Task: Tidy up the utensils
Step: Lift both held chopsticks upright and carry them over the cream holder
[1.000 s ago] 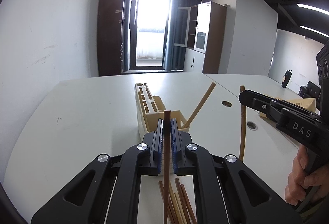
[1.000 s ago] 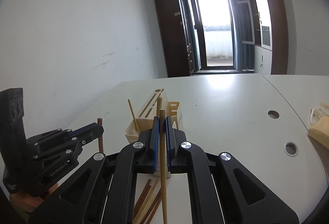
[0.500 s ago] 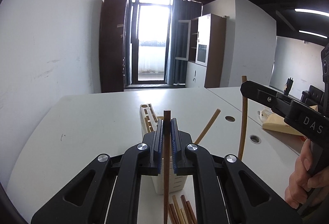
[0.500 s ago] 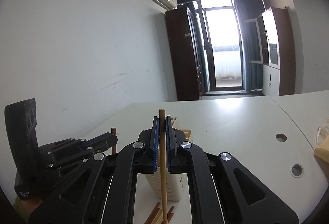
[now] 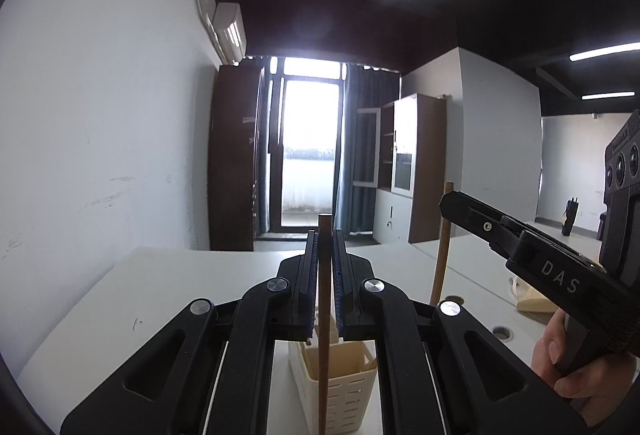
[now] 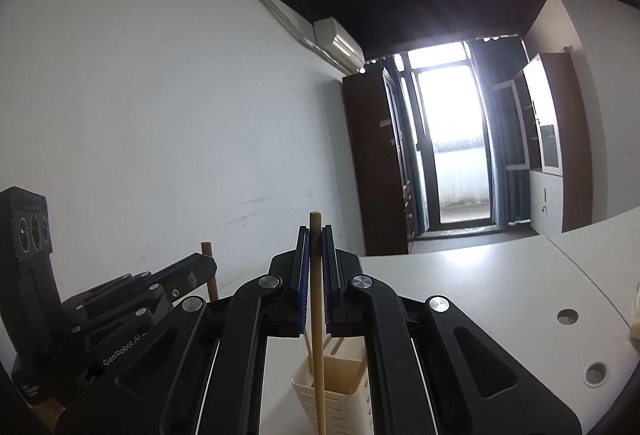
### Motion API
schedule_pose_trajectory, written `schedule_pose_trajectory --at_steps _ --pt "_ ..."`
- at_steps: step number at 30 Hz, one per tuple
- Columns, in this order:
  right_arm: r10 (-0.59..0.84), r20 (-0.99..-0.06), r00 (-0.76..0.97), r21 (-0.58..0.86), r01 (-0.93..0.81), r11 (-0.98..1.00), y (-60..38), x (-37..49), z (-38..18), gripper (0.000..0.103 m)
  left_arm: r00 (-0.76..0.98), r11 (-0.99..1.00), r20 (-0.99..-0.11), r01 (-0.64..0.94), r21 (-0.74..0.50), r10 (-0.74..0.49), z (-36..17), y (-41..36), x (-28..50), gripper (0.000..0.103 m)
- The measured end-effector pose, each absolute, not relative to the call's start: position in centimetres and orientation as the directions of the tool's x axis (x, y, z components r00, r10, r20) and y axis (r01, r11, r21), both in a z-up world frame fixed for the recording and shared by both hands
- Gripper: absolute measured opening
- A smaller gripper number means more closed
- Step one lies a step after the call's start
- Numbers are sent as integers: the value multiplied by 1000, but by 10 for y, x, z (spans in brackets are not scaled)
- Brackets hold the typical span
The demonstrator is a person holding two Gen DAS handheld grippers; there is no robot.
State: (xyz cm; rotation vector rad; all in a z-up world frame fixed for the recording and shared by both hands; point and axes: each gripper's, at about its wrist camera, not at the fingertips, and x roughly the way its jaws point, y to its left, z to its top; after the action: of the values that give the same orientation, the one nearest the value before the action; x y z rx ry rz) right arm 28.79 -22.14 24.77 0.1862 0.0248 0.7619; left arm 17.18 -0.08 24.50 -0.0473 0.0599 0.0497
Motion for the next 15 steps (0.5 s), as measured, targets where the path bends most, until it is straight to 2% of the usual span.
schedule_pose_trajectory --at_steps 7,10,15 --pt "679 187 710 197 -704 682 -234 287 253 7 981 999 188 -40 -25 44 252 -13 145 7" --pt "670 221 709 214 -705 676 -238 293 251 7 966 999 252 -44 -24 49 251 -17 139 6" --pt "657 313 685 212 -725 655 -243 293 248 7 951 998 304 -39 -47 51 247 -17 141 7"
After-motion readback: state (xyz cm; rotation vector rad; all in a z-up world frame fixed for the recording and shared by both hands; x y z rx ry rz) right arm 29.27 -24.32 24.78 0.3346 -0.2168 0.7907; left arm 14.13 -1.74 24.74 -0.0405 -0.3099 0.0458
